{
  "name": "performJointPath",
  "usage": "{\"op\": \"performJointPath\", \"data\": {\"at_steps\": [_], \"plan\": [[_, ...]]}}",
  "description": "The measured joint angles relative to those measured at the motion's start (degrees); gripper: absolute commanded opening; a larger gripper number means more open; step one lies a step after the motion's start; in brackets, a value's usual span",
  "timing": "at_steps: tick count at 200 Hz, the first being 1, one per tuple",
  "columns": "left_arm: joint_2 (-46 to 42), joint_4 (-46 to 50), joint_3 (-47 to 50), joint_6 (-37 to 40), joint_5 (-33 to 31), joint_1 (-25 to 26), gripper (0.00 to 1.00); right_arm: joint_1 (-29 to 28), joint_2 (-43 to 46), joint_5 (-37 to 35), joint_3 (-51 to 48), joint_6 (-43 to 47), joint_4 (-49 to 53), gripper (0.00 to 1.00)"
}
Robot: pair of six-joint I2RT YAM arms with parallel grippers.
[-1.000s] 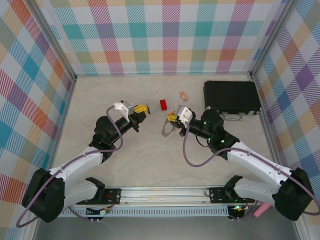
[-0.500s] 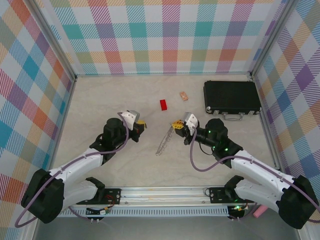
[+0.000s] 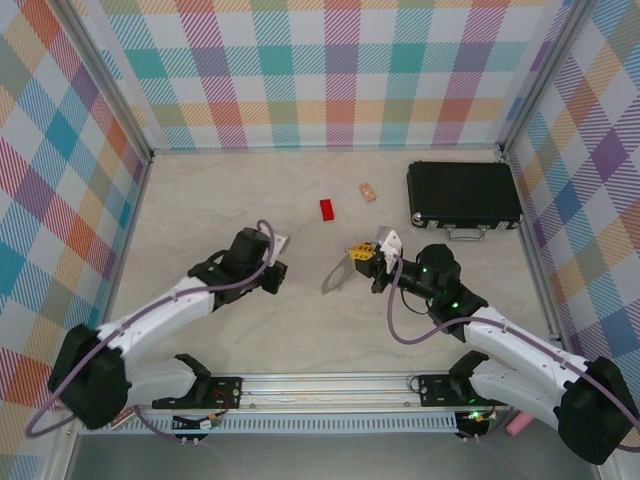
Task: Put the keys on the keyring
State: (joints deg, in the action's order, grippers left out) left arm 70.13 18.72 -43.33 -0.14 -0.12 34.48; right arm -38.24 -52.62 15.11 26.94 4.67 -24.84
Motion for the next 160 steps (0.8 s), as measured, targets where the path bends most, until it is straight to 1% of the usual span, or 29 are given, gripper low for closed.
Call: {"op": "performJointPath", "data": {"at_steps": [37,63,104,119,160], "plan": [[12.2,0.6,-3.3,1.5,0.9,0.0,0.00,0.0,3.0,0.2,-0.8,-0.9,-1.0,0.00],[18.0,-2.3,-7.6,2.2,2.5,-0.1,0.00,0.0,4.2,0.4,-1.0,-1.1,-1.2,0.00],[28.8,-3.9,-12.5,3.0,4.7,-0.8,0.00,0.0,4.6,0.4,-1.1,-1.1,-1.3,0.00],[31.1,-4.1,-13.9,3.3,5.3,-0.9,0.00,0.0,4.6,0.4,-1.1,-1.1,-1.3,0.00],[32.2,-4.5,-15.5,3.9,6.4,-0.9,0.00,0.0,4.6,0.4,-1.6,-1.1,-1.6,0.00]]}}
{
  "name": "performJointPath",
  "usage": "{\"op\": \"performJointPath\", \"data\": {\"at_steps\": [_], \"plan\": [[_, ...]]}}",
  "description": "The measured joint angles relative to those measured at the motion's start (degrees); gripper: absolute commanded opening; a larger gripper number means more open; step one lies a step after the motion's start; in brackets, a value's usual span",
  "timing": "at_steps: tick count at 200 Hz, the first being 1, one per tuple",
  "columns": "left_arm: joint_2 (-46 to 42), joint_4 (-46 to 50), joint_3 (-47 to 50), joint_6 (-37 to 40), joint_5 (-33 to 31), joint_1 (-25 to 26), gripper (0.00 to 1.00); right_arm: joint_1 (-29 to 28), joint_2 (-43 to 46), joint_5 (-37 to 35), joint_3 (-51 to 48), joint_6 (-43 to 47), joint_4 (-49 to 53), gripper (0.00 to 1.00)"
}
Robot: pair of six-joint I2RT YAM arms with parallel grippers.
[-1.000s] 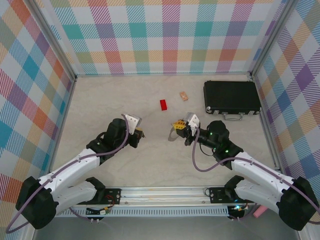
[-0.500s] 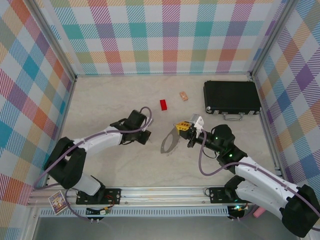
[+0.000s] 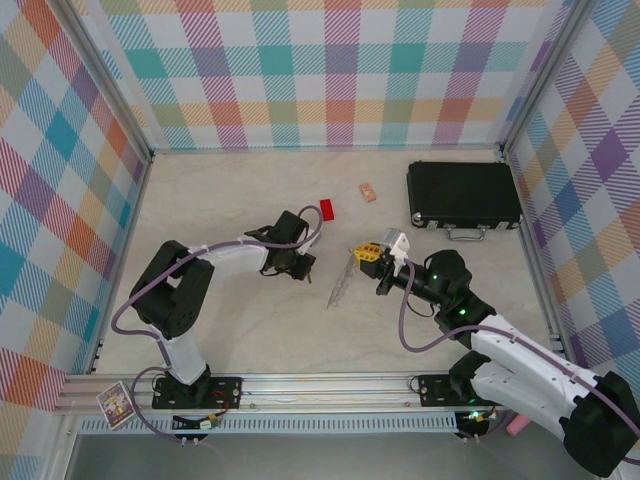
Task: Put the keys on the keyring
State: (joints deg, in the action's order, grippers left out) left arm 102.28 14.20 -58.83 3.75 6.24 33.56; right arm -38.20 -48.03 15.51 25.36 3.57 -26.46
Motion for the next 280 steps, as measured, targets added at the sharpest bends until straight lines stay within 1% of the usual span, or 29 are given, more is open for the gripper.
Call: {"op": "performJointPath", "data": {"at_steps": [5,9,16,22,44,57,72,93,106,112,118,140,145,166,180,200,229,256,280], "plan": [[0.0,0.0,0.0,0.0,0.2,0.0,0.00,0.0,0.0,0.0,-0.1,0.0,-0.1,0.00],[0.0,0.0,0.0,0.0,0.2,0.0,0.05,0.0,0.0,0.0,-0.2,0.0,-0.2,0.00],[0.0,0.0,0.0,0.0,0.4,0.0,0.19,0.0,0.0,0.0,-0.2,0.0,-0.4,0.00],[0.0,-0.2,0.0,0.2,0.4,0.0,0.25,0.0,0.0,0.0,-0.3,0.0,-0.5,0.00],[-0.2,-0.9,0.3,-0.2,0.8,0.0,0.35,0.0,-0.1,0.0,-0.3,-0.2,-0.7,0.00],[-1.0,-0.8,0.7,-0.6,0.8,0.0,0.39,0.0,-0.2,0.0,-0.3,-0.2,-0.8,0.00],[-3.3,-0.9,1.6,-1.2,0.8,-0.1,0.39,0.0,-0.2,0.0,-0.3,-0.2,-0.8,0.00],[-8.8,-1.4,3.4,-2.5,1.4,-0.7,0.34,0.2,-0.2,0.0,-0.3,-0.4,-0.8,0.00],[-12.7,-3.4,4.7,-3.7,1.8,-1.2,0.31,0.7,-0.4,0.1,-0.3,-0.8,-0.8,0.00],[-14.8,-4.7,5.5,-4.4,2.0,-1.5,0.31,1.1,-0.5,0.4,-0.3,-1.2,-0.7,0.00],[-16.6,-6.1,6.3,-4.8,2.3,-1.8,0.33,1.4,-0.7,0.8,-0.2,-1.5,-0.6,0.00],[-24.5,-14.6,11.3,-6.8,5.5,-2.6,0.43,3.6,-2.0,3.8,0.6,-3.0,0.2,0.00],[-26.3,-16.8,12.7,-7.3,6.5,-2.7,0.44,4.2,-2.4,4.6,1.0,-3.4,0.4,0.00],[-33.1,-27.3,18.5,-9.3,10.6,-2.8,0.41,7.1,-4.5,8.4,2.8,-6.0,0.1,0.00],[-35.8,-34.4,21.2,-11.0,13.9,-2.8,0.38,9.1,-5.9,11.4,3.9,-8.0,-0.9,0.00],[-36.0,-43.3,22.0,-13.6,18.7,-2.8,0.37,11.4,-8.9,16.2,6.0,-11.1,-2.7,0.00],[-32.5,-56.5,22.0,-18.6,25.3,-2.8,0.35,12.8,-14.1,23.1,10.3,-15.3,-6.1,0.00],[-28.2,-64.6,22.0,-22.5,30.1,-2.8,0.34,12.8,-17.1,27.1,12.5,-18.7,-10.0,0.00],[-25.4,-70.5,22.0,-25.7,33.7,-2.8,0.33,12.8,-18.5,29.6,13.4,-20.8,-11.4,0.00]]}}
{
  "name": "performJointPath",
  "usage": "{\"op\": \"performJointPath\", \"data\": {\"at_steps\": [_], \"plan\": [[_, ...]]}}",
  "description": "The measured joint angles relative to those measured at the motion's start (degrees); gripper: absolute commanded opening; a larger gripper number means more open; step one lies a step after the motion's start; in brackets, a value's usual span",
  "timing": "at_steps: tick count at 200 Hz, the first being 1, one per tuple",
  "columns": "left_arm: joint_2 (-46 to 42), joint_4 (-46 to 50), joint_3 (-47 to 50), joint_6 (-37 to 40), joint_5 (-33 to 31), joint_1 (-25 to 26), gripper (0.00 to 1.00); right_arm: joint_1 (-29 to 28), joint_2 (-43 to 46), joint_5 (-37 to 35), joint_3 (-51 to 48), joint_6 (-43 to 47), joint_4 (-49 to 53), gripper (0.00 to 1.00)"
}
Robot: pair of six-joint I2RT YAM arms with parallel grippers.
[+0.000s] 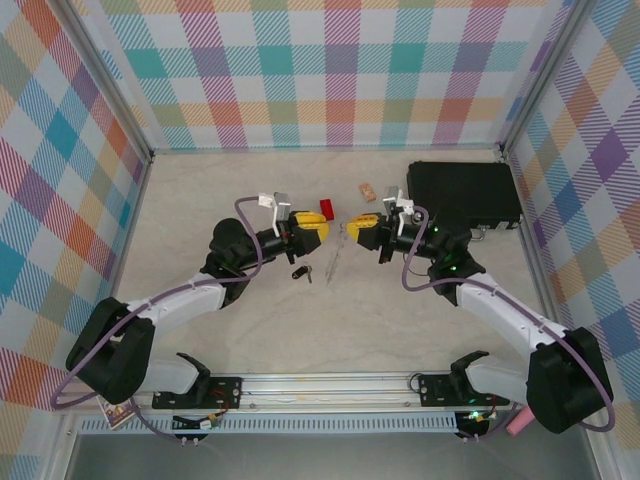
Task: Put the keys on the keyring
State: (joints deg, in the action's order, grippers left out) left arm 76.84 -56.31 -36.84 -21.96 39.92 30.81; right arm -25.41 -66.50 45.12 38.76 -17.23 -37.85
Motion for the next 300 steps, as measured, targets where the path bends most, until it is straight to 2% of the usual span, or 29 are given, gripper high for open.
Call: {"op": "performJointPath", "data": {"at_steps": [50,116,174,226,264,300], "plan": [[2.2,-6.9,-0.1,-3.9,3.4,0.0,0.31,0.0,-1.6,2.5,1.1,-2.3,-2.3,0.01],[2.6,-7.9,-1.5,-4.2,4.2,1.2,0.30,0.0,-2.1,3.0,1.4,-3.1,-2.9,0.01],[2.6,-4.7,-2.8,-2.3,4.0,3.1,0.29,0.0,-2.1,3.6,1.4,-3.3,-3.0,0.01],[2.6,-3.1,-3.0,-0.9,3.7,3.3,0.22,0.0,-2.1,3.6,1.4,-3.3,-3.3,0.01],[2.6,-0.9,-3.7,0.2,3.0,4.0,0.13,0.0,-2.1,3.6,1.4,-3.3,-3.3,0.02],[1.7,3.7,-5.0,2.6,1.3,5.1,0.13,0.3,-2.1,3.5,1.4,-3.3,-3.2,0.02]]}}
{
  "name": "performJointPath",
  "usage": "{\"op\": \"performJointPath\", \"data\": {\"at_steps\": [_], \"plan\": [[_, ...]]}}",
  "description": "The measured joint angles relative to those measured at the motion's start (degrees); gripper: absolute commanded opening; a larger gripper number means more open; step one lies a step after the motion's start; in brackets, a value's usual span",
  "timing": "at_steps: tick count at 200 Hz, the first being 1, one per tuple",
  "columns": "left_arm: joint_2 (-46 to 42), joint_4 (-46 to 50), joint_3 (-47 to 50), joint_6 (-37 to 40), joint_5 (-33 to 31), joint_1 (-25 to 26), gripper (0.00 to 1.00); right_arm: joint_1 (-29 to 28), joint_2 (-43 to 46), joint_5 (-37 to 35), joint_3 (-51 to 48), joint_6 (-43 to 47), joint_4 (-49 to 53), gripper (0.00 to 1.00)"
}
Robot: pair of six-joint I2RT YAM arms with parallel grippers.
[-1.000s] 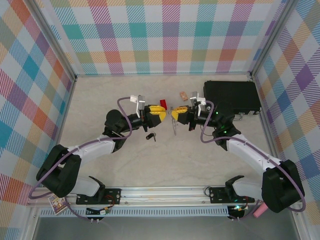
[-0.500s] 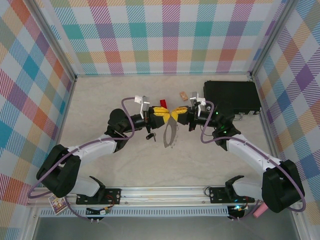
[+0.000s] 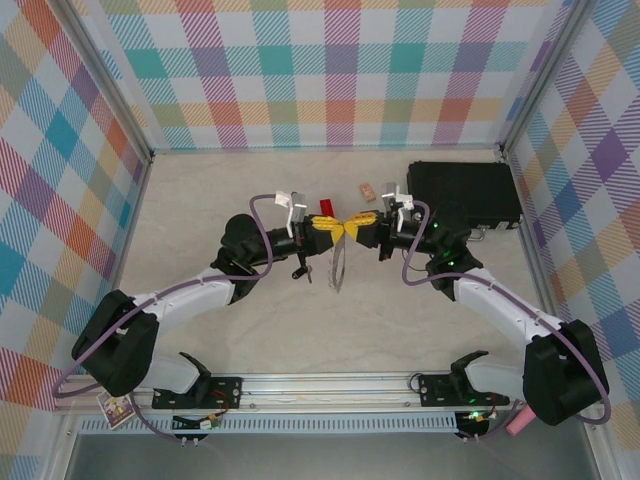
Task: Put the keys on the keyring
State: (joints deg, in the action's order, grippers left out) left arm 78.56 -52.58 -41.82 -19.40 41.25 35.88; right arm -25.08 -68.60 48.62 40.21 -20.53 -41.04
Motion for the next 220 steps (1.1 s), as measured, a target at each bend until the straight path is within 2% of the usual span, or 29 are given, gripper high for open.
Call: {"op": "performJointPath", "data": {"at_steps": [26,40,65,92,103,120,128,158,171,191,204,212,220], "plan": [[-1.4,3.2,-0.3,1.3,-1.6,0.4,0.12,0.0,0.0,-0.1,0.0,0.2,0.0,0.02],[-2.0,4.9,-0.5,1.9,-2.5,0.7,0.06,0.0,0.0,-0.2,0.0,0.5,0.1,0.02],[-2.8,7.9,-1.3,3.1,-3.8,1.1,0.11,0.1,0.1,-0.8,0.0,1.1,0.2,0.02],[-3.2,9.6,-1.5,4.1,-5.0,1.4,0.11,0.0,0.1,-1.0,0.0,1.7,0.6,0.03],[-3.5,10.3,-1.5,4.4,-5.4,1.5,0.06,0.0,0.1,-1.0,0.0,1.8,0.8,0.02],[-4.0,11.1,-1.5,4.5,-5.8,1.6,0.05,0.0,0.1,-1.2,0.0,2.1,1.0,0.02],[-4.1,11.5,-1.6,4.5,-5.9,1.6,0.00,0.0,0.1,-1.2,0.0,2.3,1.2,0.02],[-4.3,14.0,-2.2,5.2,-7.5,1.9,0.00,-0.4,0.3,-2.9,0.0,4.0,2.7,0.02],[-4.6,15.5,-2.4,5.9,-8.9,2.4,0.10,-0.8,0.8,-4.2,0.0,5.2,3.8,0.02],[-5.2,18.0,-3.1,7.0,-11.1,3.1,0.11,-1.6,1.7,-6.3,0.0,6.9,5.8,0.02],[-5.4,18.6,-3.1,7.4,-12.2,3.4,0.07,-1.8,2.0,-7.3,0.0,7.8,6.6,0.02],[-5.5,19.0,-3.1,7.4,-12.7,3.4,0.00,-1.9,2.1,-7.8,0.0,8.2,7.0,0.03],[-5.6,19.3,-3.2,8.0,-13.1,3.5,0.00,-2.0,2.2,-8.2,0.0,8.6,7.3,0.07]]}}
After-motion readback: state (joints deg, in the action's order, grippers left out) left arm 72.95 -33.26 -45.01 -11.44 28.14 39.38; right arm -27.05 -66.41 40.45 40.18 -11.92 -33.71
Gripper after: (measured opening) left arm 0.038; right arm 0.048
